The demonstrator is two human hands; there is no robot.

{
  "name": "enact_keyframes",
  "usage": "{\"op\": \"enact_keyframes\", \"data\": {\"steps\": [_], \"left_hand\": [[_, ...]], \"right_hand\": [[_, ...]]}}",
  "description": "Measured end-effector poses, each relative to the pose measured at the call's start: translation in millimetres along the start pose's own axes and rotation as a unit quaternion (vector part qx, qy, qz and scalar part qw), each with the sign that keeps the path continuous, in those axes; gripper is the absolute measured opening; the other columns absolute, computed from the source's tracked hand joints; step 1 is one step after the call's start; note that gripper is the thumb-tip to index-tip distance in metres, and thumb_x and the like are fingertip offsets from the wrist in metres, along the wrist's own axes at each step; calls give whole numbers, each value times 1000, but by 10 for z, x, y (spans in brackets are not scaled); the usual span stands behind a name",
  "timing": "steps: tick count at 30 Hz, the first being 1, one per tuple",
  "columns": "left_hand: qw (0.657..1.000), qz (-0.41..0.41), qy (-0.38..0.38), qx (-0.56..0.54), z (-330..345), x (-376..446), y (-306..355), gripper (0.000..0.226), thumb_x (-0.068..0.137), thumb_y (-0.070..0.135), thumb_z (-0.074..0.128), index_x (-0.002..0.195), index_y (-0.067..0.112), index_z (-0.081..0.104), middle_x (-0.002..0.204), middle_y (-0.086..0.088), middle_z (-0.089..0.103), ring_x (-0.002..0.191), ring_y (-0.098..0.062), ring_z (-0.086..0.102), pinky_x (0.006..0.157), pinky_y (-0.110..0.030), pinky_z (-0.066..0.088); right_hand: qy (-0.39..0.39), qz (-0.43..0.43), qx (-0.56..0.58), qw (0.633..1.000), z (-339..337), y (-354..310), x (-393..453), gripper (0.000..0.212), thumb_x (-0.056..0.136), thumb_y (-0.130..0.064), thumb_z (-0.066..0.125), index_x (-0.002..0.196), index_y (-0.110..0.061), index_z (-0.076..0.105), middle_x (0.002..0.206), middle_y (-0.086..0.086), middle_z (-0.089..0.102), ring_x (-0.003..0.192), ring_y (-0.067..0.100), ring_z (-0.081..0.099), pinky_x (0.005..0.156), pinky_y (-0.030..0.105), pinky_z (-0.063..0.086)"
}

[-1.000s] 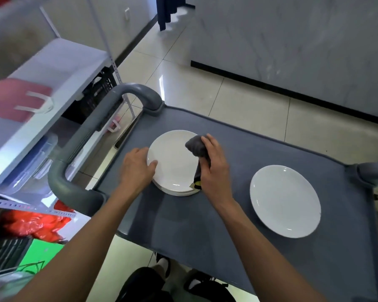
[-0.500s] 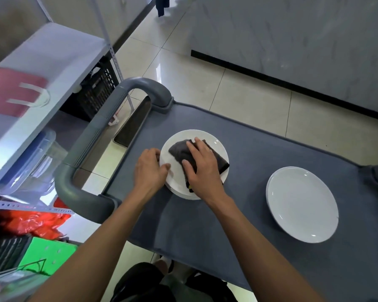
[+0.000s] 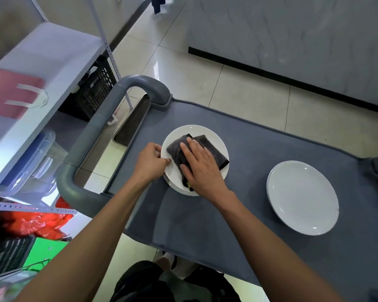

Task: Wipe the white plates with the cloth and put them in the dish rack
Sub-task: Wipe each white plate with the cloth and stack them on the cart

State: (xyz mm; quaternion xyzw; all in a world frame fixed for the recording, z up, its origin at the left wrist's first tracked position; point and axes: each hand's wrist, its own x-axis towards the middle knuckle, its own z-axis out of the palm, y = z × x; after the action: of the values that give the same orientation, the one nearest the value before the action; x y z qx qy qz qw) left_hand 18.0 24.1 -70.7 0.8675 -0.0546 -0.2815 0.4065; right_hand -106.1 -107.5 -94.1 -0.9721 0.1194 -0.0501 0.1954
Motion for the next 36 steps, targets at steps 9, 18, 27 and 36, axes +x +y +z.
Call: {"op": "enact_keyframes", "data": {"steps": [9,18,27,36], "left_hand": [[984,-42,-107,-139,-63,-80,112,24,93,-4,59,110,13,55,111,-17,68,98,-33,69,82,-51,60],[961,-49,-204,-181,-143,-196,182,39,93,-15,51,123,4,65,117,-24,70,108,-42,67,91,-55,56],[944,-7,-252,-214,16,-246,410,41,87,-20,55,115,6,69,111,-20,73,103,-38,70,88,-54,58],[924,95,-327,-172,279,-364,1040,39,87,-14,61,111,14,71,102,-5,77,93,-26,74,70,-42,61]], "right_hand": [[51,44,48,997,23,-120,-57,54,104,-22,46,156,-15,34,165,4,26,152,22,25,120,43,27],[89,50,54,993,-30,-206,-168,51,103,-17,47,153,-12,40,163,7,32,150,26,30,117,46,31],[149,11,4,989,-361,-111,-183,50,99,-6,55,149,-11,48,159,9,38,148,30,34,114,51,35],[227,37,-70,971,-988,254,-214,60,98,-14,60,154,-16,39,164,8,29,152,26,25,118,49,29]]}}
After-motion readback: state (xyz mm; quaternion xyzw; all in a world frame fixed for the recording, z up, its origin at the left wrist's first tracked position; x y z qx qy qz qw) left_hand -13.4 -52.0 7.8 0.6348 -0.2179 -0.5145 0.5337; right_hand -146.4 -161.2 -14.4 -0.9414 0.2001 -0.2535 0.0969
